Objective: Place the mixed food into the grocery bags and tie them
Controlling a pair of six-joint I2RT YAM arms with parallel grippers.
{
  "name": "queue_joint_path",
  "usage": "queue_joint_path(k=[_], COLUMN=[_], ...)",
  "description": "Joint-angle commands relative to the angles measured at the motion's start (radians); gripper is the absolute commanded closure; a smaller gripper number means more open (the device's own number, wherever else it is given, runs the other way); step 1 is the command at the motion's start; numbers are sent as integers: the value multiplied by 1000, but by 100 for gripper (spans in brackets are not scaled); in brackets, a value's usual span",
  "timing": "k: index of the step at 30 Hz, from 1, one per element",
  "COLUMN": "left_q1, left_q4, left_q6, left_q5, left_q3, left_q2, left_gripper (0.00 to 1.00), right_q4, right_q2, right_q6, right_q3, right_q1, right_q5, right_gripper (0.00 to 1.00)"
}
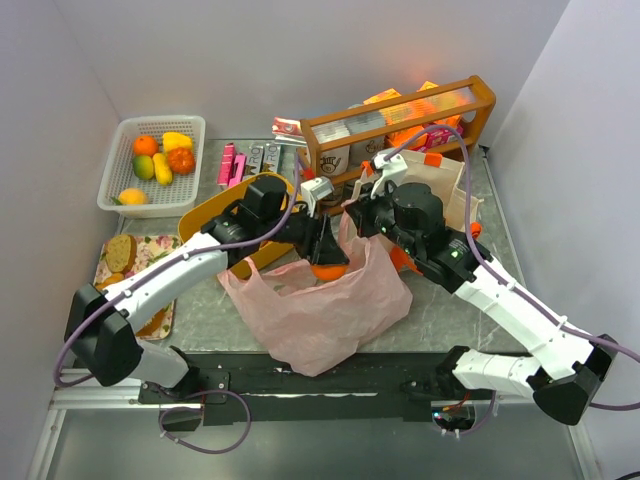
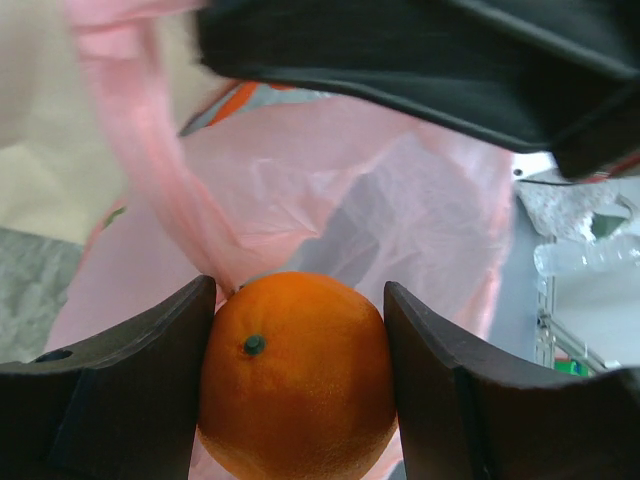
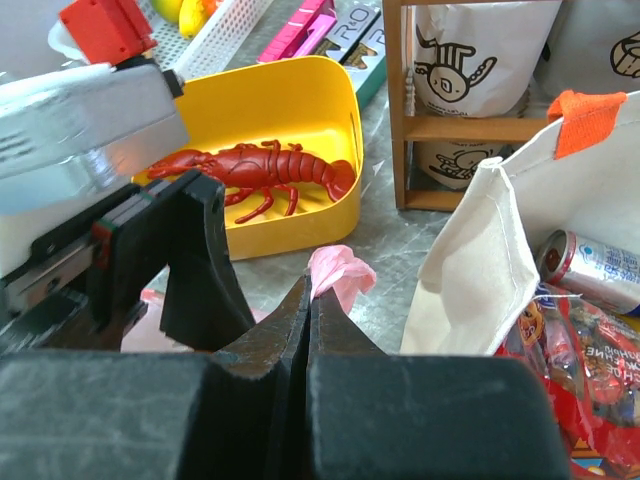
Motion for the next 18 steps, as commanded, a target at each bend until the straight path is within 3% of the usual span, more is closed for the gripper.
queue_joint_path(k=[1,11,17,18], left_q1=[-13,-102,-102,-102], left_q4=[22,-166,-187,-187], left_q6=[21,135,140,138], left_q5=[69,103,53,45], left_q3=[58,251,262,259], left_q2=[-10,200,208,205], left_gripper=[65,54,17,2], right_q4=[21,18,19,21], right_q2=[-24,-6,-4,-6], right_q6=[16,10,8,8], right_q3=[-4,4,4,1], right_q1=[-6,-6,-6,-6], right_q5=[10,9,13,13], right_gripper=[100,100,100,100])
